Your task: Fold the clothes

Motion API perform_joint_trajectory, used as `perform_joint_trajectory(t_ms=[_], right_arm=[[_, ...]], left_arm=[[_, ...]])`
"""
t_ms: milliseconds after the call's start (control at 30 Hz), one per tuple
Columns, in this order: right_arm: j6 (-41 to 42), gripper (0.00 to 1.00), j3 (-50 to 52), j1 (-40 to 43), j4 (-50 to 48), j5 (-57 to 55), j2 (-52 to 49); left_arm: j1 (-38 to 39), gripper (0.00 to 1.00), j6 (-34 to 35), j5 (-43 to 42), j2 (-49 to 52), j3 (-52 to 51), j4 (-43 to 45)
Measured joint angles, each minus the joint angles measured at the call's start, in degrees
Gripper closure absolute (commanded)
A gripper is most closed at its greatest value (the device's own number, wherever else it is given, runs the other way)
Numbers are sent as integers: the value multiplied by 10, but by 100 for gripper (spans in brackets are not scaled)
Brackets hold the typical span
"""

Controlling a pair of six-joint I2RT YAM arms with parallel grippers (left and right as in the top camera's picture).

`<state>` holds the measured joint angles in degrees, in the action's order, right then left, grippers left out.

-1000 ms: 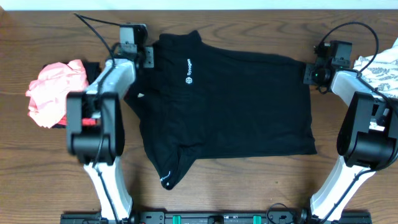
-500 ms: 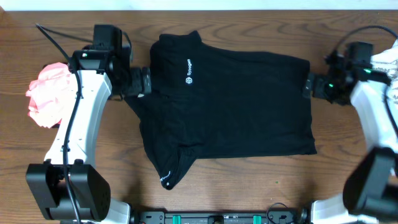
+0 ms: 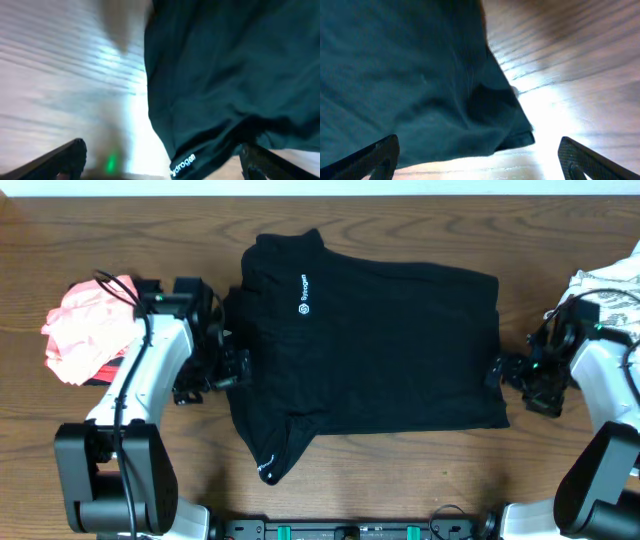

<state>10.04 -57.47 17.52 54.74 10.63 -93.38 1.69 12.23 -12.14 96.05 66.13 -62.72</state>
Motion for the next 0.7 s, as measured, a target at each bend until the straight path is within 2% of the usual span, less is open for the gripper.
perform_joint_trajectory(t_ms=[200, 400, 467, 567, 700], right_arm=[[0, 3, 96, 0, -111, 7, 0], [2, 8, 129, 1, -149, 10, 26], [2, 14, 132, 3, -150, 10, 28], [1, 27, 134, 5, -142, 12, 28], [0, 33, 137, 5, -123, 23, 28]], left_arm=[[0, 2, 0, -27, 0, -64, 25], [0, 2, 0, -51, 0, -98, 26], [3, 0, 0, -64, 0, -106, 30], [9, 12, 1, -83, 0, -113, 32], [18, 28, 0, -112, 0, -113, 34]])
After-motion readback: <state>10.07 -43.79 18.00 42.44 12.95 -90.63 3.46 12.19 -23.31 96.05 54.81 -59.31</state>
